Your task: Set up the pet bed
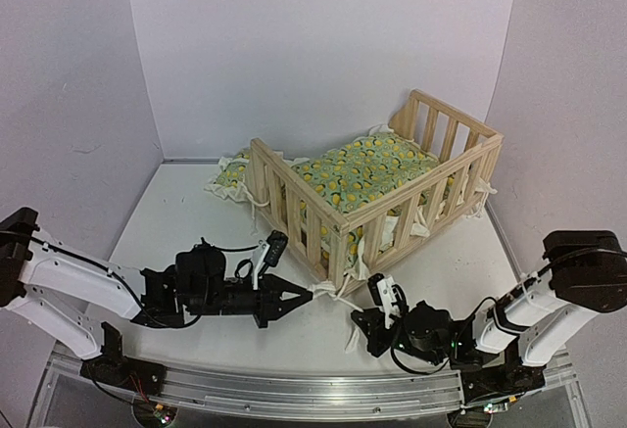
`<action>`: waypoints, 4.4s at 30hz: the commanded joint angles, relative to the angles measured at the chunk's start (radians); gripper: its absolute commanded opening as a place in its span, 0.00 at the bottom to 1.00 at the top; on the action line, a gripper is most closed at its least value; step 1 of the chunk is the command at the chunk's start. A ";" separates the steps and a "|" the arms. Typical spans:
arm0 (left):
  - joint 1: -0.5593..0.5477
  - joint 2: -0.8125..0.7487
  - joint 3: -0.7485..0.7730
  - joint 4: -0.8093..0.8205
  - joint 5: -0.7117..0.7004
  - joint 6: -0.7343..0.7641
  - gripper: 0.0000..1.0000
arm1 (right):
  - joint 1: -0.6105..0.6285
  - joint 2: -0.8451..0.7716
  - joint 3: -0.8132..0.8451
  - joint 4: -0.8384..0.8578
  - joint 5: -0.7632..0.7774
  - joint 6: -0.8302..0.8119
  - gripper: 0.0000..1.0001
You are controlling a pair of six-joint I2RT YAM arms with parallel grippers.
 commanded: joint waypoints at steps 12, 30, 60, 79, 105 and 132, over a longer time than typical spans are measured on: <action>0.130 -0.105 -0.117 -0.132 -0.429 -0.272 0.00 | -0.003 -0.138 0.030 -0.267 0.265 0.226 0.00; 0.317 0.033 -0.108 -0.158 -0.361 -0.188 0.00 | -0.009 -0.514 0.029 -0.849 0.538 0.568 0.02; 1.012 0.121 0.462 -0.542 -0.022 0.037 0.86 | -0.396 -0.352 1.253 -1.484 -0.154 -0.302 0.97; 1.073 0.921 1.183 -0.555 0.056 0.162 0.82 | -0.386 0.518 2.271 -1.972 -0.536 -0.380 0.81; 1.080 0.472 0.815 -0.476 0.300 0.096 0.76 | -0.347 0.143 1.725 -2.083 -0.331 -0.555 0.09; 0.357 0.486 0.782 -0.271 0.711 0.287 0.71 | -0.419 -0.731 1.181 -1.960 -0.218 -0.128 0.98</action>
